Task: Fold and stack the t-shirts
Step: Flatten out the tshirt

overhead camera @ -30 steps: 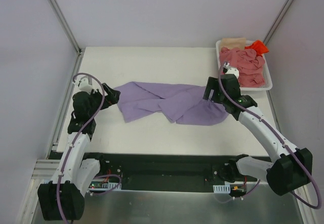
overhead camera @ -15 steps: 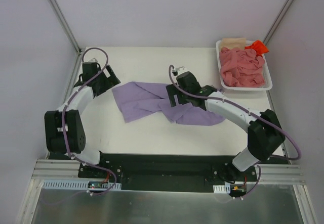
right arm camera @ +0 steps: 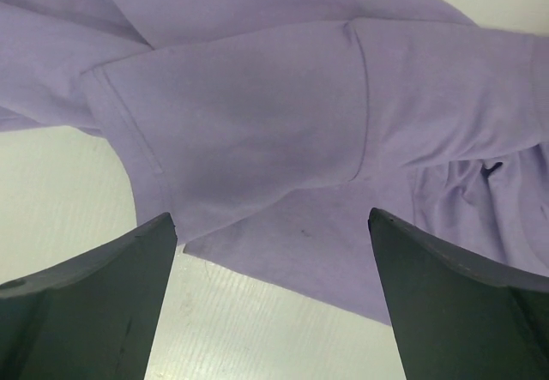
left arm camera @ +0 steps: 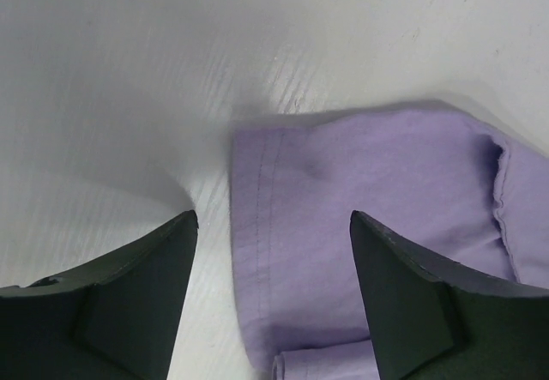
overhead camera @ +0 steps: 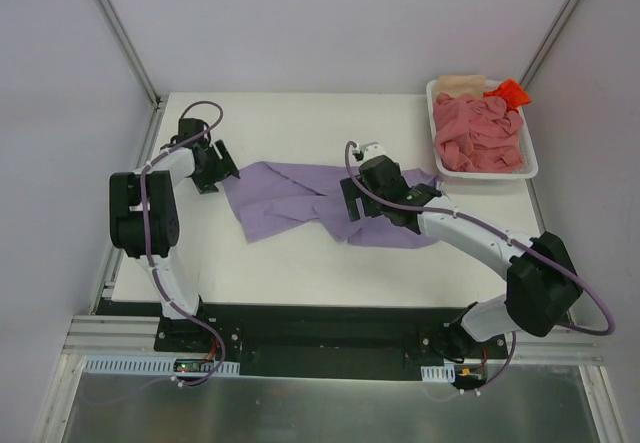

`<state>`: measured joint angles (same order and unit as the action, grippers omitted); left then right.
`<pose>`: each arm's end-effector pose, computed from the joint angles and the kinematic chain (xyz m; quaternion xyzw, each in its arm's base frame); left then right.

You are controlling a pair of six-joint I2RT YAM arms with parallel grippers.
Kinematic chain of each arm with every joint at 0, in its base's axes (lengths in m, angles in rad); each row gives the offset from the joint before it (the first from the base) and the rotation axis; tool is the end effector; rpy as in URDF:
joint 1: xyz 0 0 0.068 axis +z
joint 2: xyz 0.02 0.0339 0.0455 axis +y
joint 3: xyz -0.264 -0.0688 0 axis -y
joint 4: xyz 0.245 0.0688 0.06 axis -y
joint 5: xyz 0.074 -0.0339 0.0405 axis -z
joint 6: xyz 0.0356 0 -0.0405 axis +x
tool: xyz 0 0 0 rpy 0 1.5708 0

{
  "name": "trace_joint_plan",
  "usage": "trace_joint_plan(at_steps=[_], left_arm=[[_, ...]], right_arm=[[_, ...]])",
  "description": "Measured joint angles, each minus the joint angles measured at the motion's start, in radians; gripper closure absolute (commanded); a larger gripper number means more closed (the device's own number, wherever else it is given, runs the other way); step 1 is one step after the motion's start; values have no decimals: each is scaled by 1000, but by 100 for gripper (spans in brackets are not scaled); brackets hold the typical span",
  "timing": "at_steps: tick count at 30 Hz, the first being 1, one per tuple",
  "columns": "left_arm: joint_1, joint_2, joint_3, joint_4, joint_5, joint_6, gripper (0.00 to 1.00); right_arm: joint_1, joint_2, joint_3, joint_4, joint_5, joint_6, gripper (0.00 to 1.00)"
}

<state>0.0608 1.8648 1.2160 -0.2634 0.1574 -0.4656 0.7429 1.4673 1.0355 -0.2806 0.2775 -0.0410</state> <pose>0.3944 0.0184 0.1796 -0.2209 0.9175 -0.1377 0.3008 0.2439 0.2108 0.2573 -0.2908 0.8543 0.0236 0.4303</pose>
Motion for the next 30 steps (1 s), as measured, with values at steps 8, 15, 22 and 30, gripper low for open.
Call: trace_joint_plan(at_steps=[8,15,22,30], left_arm=[[-11,90,107,-31,5,1,44],[-85,132,173,-89,-120,10,59],[-115,189,259,-159,-170,13,100],[-127,150,211,-177,-256,34,100]], right_arm=[[-2,-16,-21,3,42,0,4],[-2,-16,-40,8,48,2,4],[-2,-18,-76,9,48,2,3],[36,-40,-90,13,18,-48,1]])
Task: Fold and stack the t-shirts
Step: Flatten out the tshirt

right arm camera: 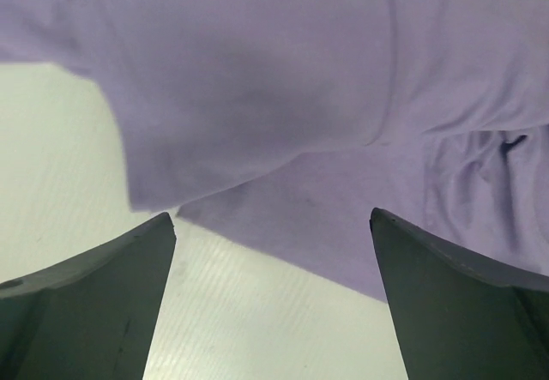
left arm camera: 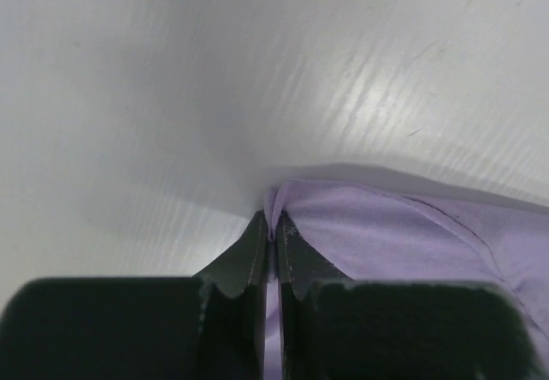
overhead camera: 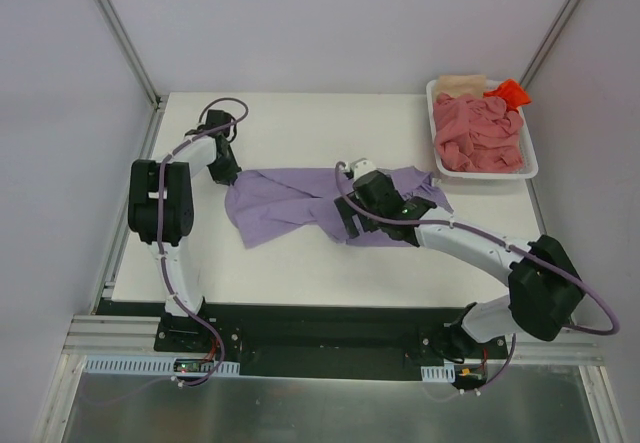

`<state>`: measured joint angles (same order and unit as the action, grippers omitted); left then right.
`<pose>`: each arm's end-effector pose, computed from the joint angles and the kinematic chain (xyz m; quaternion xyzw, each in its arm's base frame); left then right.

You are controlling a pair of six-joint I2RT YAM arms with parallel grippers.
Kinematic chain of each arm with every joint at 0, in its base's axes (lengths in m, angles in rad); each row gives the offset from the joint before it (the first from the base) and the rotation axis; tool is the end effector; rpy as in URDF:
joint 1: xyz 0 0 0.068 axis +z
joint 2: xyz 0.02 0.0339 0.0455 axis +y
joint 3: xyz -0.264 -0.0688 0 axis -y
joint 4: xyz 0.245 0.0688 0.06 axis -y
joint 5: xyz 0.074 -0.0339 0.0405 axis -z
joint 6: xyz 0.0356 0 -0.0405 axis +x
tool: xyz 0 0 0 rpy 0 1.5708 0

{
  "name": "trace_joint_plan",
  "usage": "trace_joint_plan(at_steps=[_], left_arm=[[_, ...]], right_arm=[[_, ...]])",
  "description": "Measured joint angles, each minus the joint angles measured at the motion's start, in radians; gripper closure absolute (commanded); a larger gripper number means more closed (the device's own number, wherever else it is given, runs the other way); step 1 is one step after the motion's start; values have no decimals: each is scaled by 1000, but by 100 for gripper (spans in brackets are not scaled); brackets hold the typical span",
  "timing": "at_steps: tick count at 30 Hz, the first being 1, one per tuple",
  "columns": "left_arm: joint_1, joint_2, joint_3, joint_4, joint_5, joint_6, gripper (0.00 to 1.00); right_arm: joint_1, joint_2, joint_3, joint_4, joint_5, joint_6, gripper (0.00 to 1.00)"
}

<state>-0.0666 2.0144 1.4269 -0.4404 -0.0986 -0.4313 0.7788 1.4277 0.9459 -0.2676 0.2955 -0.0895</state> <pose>0.4263 -0.0249 0.1724 -0.1875 0.9439 -0.0200 0.2712 0.2253 0.2078 0.2408 -0.3281 0.8474 0.0064 0.4173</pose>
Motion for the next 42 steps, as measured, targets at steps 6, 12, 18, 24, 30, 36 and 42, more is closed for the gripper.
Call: trace_joint_plan(at_steps=[6,12,18,24,30,36,42], left_arm=[[2,-27,-36,-10,-16,26,100],[2,-35,-48,-1,-12,32,100],[2,-39,-53,0,-8,34,100],[2,-42,-57,2,-7,39,100],[2,-45,-62,2,-5,40,100],[2,-46,-63,2,-5,42,100],[2,-46,-63,3,-6,49,100]], right_arm=[[141,79,42,2,-26,-17,17],[148,226,104,0,-51,18,31],[148,330,152,-6,-82,25,42],[148,388,189,-16,-55,25,66],[143,388,196,-23,2,33,86],[116,366,184,-28,7,50,88],[90,277,118,-18,-5,53,98]])
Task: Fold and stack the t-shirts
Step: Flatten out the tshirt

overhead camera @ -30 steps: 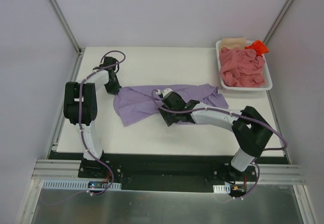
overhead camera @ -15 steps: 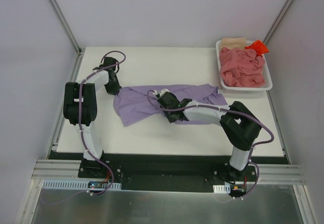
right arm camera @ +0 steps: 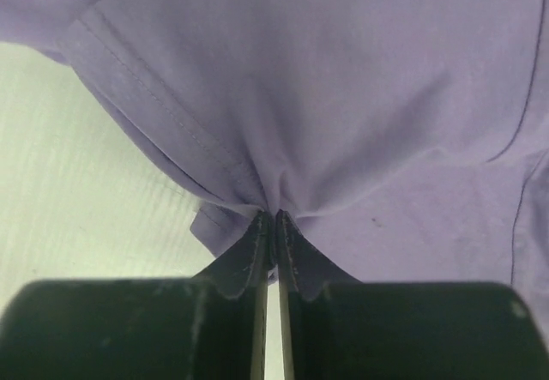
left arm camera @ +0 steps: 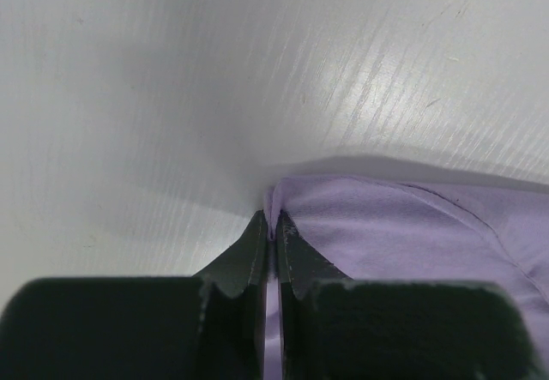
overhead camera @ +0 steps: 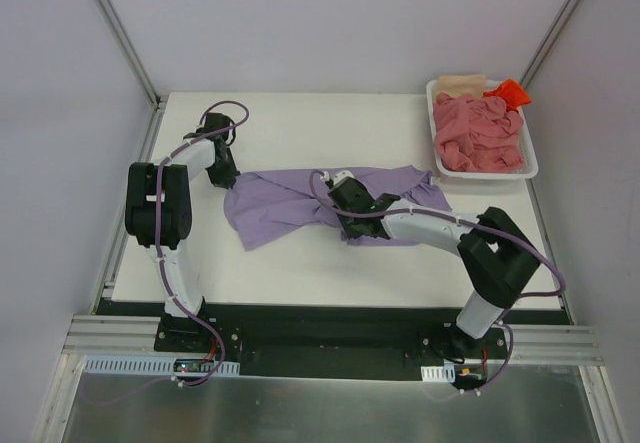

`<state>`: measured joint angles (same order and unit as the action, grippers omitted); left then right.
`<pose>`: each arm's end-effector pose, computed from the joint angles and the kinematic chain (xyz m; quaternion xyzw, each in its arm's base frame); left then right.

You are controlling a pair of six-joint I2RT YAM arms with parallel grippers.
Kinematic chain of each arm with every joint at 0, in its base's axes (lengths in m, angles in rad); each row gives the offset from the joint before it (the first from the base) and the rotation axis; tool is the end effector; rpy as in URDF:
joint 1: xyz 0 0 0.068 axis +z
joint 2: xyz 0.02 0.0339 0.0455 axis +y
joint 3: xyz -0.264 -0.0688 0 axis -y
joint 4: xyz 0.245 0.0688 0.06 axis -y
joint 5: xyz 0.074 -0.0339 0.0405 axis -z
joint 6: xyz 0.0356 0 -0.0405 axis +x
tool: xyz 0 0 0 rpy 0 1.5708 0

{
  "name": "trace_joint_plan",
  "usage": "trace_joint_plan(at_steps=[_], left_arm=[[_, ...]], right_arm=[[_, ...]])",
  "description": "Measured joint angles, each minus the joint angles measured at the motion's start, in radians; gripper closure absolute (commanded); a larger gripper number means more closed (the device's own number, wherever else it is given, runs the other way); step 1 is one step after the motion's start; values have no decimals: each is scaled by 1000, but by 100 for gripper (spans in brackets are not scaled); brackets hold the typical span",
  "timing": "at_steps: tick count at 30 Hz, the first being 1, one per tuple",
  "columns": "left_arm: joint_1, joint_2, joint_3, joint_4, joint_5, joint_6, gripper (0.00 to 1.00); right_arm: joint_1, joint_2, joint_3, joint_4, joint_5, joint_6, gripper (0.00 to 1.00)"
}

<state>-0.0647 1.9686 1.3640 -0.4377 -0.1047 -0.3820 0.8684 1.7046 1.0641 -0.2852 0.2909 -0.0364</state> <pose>0.4125 -0.0230 0.1725 -0.1658 0.9497 -0.0085 0.2655 0.2355 0.2625 0.1905 -0.3689 0.8641 0.0010 0.3424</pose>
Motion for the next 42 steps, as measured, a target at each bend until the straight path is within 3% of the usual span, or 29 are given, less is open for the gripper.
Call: trace_joint_plan(at_steps=[13,20,26,32,36,42], left_arm=[[0,-10,-6,5,-25,8,100],[-3,-77,-69,40,5,27,100],[-77,-399,-213,116,15,70,100],[-143,-783,-216,172,-13,75,100],[-143,-1011,-191,173,-8,66,100],[-144,-1271,-98,164,98,51,100]], right_arm=[[-51,-170,-179,3,14,2,99],[-81,-391,-278,-42,109,1,100],[-82,-660,-244,-64,219,-59,100],[-87,-851,-40,-86,311,-182,100],[-86,-932,160,-107,288,-245,100],[-86,-967,482,-169,130,-266,100]])
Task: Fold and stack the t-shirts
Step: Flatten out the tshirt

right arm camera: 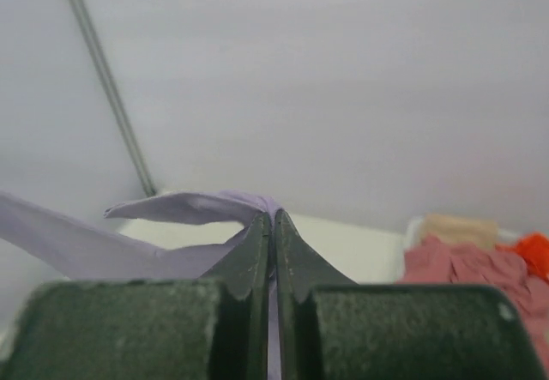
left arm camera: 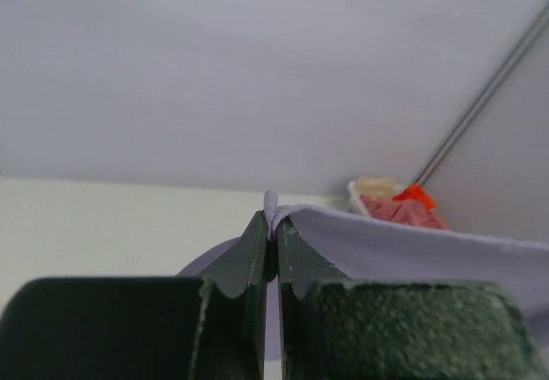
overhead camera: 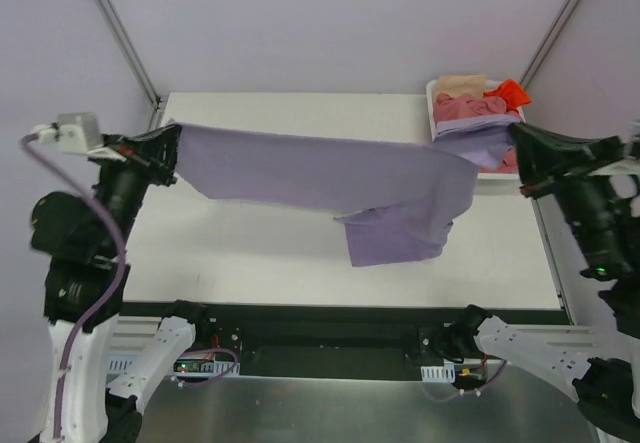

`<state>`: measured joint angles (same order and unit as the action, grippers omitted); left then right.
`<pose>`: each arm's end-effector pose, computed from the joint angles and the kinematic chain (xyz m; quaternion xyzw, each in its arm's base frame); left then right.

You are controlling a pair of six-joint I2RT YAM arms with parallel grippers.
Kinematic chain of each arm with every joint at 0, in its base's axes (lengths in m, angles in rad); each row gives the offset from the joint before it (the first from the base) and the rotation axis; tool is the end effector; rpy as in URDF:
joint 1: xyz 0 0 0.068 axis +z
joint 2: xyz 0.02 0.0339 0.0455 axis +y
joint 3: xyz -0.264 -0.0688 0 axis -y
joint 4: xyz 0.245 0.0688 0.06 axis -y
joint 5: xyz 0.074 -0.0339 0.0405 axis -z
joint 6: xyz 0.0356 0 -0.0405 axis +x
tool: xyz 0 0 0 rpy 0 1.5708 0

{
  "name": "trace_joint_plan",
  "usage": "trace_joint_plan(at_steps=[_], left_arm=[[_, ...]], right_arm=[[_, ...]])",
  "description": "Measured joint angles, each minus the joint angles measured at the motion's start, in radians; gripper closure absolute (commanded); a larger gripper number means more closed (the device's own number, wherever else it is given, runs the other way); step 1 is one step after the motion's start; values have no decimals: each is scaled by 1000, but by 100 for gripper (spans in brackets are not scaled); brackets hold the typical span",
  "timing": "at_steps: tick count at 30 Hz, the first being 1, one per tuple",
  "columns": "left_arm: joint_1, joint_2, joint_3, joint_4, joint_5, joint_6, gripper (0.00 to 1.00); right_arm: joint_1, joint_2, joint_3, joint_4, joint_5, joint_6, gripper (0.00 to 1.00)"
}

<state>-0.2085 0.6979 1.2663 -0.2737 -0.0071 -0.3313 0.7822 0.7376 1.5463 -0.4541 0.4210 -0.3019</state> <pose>0.0947 -0.0198 0.4974 -0.0394 0.5943 -0.2121 0.7747 0.0459 0.0251 0.5467 -0.1413 0.5671 0.0750 0.8080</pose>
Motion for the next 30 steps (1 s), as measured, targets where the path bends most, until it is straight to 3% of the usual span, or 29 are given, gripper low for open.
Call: trace_joint_plan(at_steps=[5,10,16,23,25,26,28,29,30], left_arm=[[0,-63,225,3,134,9,100],[0,-50,429,14,219,23,100],[0,27,472,31,208,50,100],[1,332,336,68,-69,129,100],[14,450,266,91,-171,143,84],[27,515,230,97,-212,144,65],[74,658,171,101,-249,130,15],[98,723,160,99,-256,131,1],[129,807,158,93,-261,119,1]], right_arm=[[0,100,370,-54,-182,19,100],[0,245,688,-58,-248,20,100],[0,294,653,-14,-157,-58,100],[-88,496,369,193,45,-216,100],[-157,591,311,218,42,-196,100],[-193,651,277,230,34,-174,100],[-253,777,206,251,4,-126,97],[-274,847,179,253,-15,-98,91],[-290,924,169,254,-33,-72,73]])
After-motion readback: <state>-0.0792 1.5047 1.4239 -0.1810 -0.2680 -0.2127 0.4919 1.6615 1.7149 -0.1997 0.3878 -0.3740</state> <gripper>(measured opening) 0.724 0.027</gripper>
